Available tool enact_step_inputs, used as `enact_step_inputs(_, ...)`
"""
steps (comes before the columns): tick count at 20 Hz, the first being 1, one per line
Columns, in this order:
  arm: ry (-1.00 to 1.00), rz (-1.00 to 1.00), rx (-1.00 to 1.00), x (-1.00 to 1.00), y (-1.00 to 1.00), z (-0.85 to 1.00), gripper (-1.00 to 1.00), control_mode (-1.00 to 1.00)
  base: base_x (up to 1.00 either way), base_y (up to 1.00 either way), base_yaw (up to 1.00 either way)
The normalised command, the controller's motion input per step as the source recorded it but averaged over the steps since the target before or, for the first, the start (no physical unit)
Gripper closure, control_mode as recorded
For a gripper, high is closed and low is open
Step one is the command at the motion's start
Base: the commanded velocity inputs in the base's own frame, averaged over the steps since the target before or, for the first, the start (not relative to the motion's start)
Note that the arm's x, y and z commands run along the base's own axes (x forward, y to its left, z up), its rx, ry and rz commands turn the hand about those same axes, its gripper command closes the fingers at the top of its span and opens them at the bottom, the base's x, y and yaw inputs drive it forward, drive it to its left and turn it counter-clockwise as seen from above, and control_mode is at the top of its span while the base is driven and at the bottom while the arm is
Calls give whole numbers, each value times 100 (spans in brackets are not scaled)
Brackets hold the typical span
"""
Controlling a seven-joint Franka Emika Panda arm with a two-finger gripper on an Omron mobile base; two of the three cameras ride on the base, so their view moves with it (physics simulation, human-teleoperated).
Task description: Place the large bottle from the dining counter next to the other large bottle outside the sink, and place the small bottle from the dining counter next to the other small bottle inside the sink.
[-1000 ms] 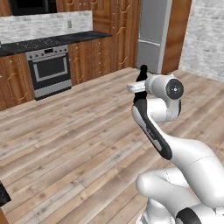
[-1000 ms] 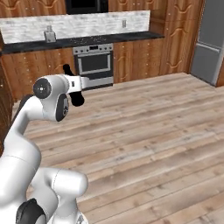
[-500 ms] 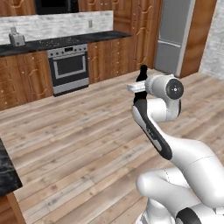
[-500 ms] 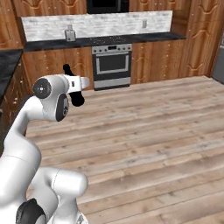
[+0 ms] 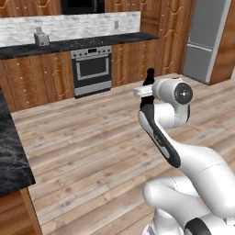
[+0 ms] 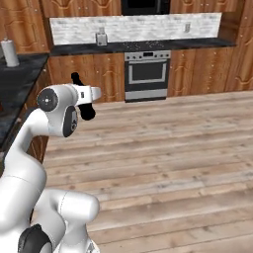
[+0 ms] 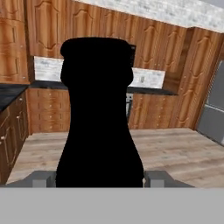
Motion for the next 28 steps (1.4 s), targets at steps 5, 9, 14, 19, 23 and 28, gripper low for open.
enact_step_inputs(5, 0, 0, 0, 0, 0, 0, 100, 100, 2, 0, 25)
enact_step_inputs(9, 0, 0, 0, 0, 0, 0, 100, 100, 3, 0, 25)
enact_step_inputs(14, 0, 0, 0, 0, 0, 0, 100, 100, 3, 0, 25)
enact_step_inputs(19, 0, 0, 0, 0, 0, 0, 100, 100, 3, 0, 25)
enact_step_inputs(23, 0, 0, 0, 0, 0, 0, 100, 100, 2, 0, 25)
enact_step_inputs(28, 0, 0, 0, 0, 0, 0, 100, 100, 6, 0, 25)
